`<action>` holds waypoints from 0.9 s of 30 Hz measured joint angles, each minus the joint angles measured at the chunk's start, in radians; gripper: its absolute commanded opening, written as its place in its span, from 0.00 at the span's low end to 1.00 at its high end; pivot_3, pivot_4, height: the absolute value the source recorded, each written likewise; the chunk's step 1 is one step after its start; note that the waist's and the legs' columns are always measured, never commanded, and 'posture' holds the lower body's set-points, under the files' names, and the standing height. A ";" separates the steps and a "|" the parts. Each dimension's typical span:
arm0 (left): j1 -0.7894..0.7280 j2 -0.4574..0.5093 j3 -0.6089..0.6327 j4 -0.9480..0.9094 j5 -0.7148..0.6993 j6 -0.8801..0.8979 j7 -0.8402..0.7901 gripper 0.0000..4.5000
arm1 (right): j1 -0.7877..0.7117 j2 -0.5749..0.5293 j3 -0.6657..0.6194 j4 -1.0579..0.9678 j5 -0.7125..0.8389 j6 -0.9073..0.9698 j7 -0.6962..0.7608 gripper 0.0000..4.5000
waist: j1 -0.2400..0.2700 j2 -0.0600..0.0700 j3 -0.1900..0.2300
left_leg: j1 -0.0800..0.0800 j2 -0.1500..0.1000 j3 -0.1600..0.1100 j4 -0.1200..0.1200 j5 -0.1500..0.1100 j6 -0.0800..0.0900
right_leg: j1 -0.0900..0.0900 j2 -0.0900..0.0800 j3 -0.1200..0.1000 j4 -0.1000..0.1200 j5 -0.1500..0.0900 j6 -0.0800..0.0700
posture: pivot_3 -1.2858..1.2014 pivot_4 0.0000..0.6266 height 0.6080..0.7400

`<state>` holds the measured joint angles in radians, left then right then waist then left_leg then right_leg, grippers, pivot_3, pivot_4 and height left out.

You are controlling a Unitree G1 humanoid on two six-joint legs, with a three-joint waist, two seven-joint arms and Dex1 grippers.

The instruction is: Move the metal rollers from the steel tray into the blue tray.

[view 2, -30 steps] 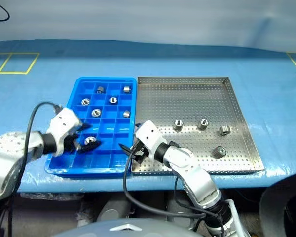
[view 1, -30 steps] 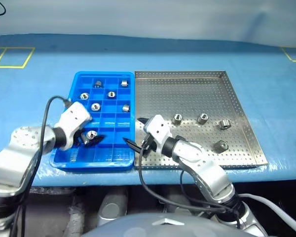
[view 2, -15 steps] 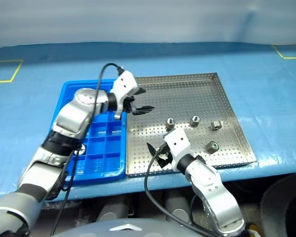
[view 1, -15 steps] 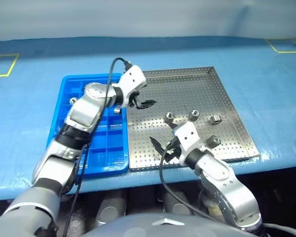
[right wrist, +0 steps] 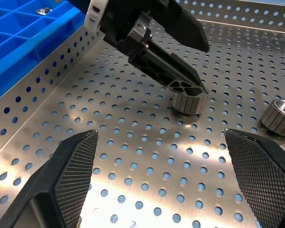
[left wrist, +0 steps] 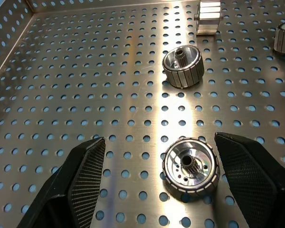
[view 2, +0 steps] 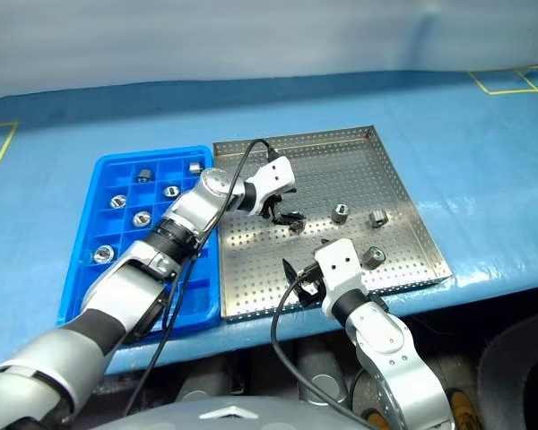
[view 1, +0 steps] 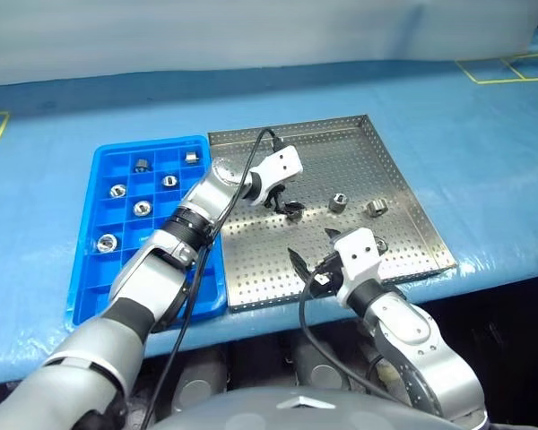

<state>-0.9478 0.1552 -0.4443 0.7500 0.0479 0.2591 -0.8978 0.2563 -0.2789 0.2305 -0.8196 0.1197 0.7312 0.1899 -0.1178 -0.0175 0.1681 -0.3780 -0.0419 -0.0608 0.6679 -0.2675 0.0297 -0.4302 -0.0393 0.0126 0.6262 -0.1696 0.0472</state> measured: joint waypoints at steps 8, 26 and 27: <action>0.001 -0.033 -0.001 0.078 0.054 -0.032 -0.026 0.89 | 0.023 0.000 -0.001 0.000 -0.012 0.000 -0.022 1.00 | -0.011 0.000 0.000 | 0.000 0.000 0.000 0.000 0.000 0.001 | 0.000 0.000 0.000 0.000 0.000 0.000 | 0.41 0.24 1.00; 0.144 0.150 0.184 -0.396 -0.033 0.149 -0.065 0.38 | -0.085 0.016 0.035 0.053 -0.015 -0.001 -0.001 1.00 | -0.001 0.001 0.000 | 0.000 0.001 0.001 -0.001 0.000 0.000 | -0.002 -0.001 0.002 0.001 0.001 0.001 | 0.49 0.24 1.00; 0.165 0.172 0.207 -0.456 -0.047 0.177 -0.060 0.38 | -0.104 0.017 0.041 0.065 -0.014 -0.001 0.007 1.00 | 0.004 0.001 0.000 | 0.000 0.001 0.000 -0.001 0.000 0.000 | -0.002 -0.001 0.002 0.001 0.001 0.000 | 0.49 0.24 1.00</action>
<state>-0.7828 0.3274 -0.2373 0.2939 0.0012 0.4362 -0.9577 0.1525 -0.2622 0.2713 -0.7542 0.1062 0.7306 0.1967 -0.1135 -0.0168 0.1678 -0.3780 -0.0411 -0.0605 0.6671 -0.2677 0.0297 -0.4321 -0.0406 0.0141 0.6272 -0.1690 0.0475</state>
